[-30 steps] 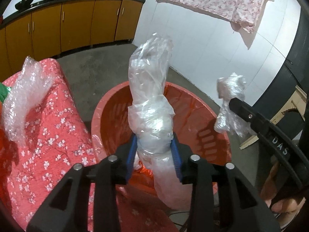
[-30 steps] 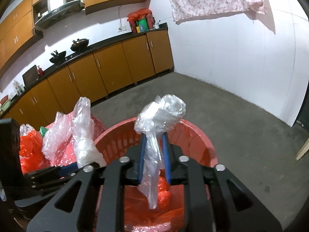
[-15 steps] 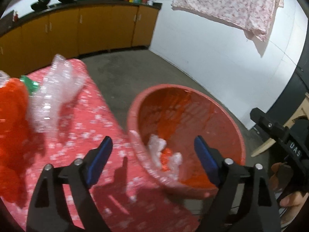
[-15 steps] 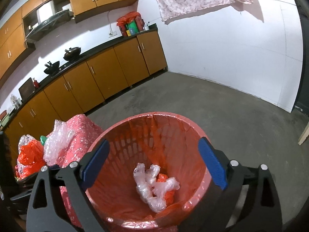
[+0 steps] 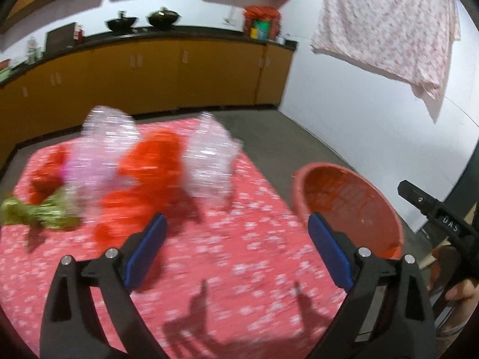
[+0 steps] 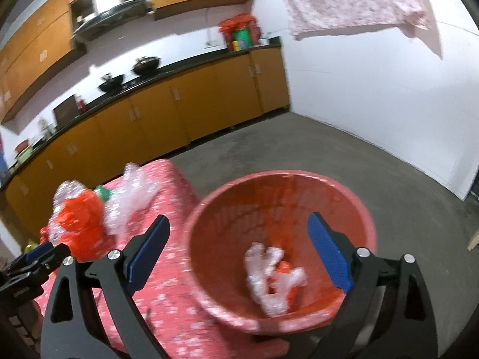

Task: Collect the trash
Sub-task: 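Grasp the green paw-print bag with the left tool while the right tool grasps a red bag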

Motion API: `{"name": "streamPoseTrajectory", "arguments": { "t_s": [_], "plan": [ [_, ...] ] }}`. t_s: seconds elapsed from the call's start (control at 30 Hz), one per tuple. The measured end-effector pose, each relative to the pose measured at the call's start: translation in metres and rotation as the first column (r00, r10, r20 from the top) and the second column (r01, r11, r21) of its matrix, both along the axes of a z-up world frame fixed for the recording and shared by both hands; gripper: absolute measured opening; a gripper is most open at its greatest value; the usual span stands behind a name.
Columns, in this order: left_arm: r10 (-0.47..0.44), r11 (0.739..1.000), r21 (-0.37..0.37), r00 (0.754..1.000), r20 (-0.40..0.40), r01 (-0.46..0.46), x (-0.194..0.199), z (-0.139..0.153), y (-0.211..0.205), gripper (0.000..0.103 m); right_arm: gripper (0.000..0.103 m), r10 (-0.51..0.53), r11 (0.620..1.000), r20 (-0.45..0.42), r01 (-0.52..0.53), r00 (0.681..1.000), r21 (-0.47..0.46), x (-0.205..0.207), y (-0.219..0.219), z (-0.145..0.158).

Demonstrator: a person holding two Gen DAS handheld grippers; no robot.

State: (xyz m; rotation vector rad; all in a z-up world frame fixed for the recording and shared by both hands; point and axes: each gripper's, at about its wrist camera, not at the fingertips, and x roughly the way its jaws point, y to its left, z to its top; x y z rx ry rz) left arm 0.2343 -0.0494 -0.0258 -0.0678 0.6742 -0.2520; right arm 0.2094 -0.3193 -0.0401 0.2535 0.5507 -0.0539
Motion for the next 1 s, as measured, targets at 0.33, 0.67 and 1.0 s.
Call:
{"name": "streamPoseTrajectory", "arguments": {
  "t_s": [0.33, 0.67, 1.0],
  "plan": [
    [0.341, 0.935, 0.102, 0.940, 0.019, -0.341, -0.033, -0.009, 0.151, 0.095, 0.093, 0.319, 0.947, -0.034, -0.320, 0.947, -0.027, 0.019, 0.132, 0.004],
    [0.568, 0.812, 0.143, 0.823, 0.034, -0.566, -0.035, -0.023, 0.241, 0.095, 0.091, 0.460, 0.880, -0.119, -0.469, 0.880, -0.072, 0.043, 0.248, -0.023],
    [0.532, 0.823, 0.197, 0.844, 0.062, -0.533, -0.010, -0.031, 0.241, 0.097, 0.080, 0.427, 0.873, -0.233, -0.466, 0.874, -0.147, 0.066, 0.296, -0.066]
  ]
}}
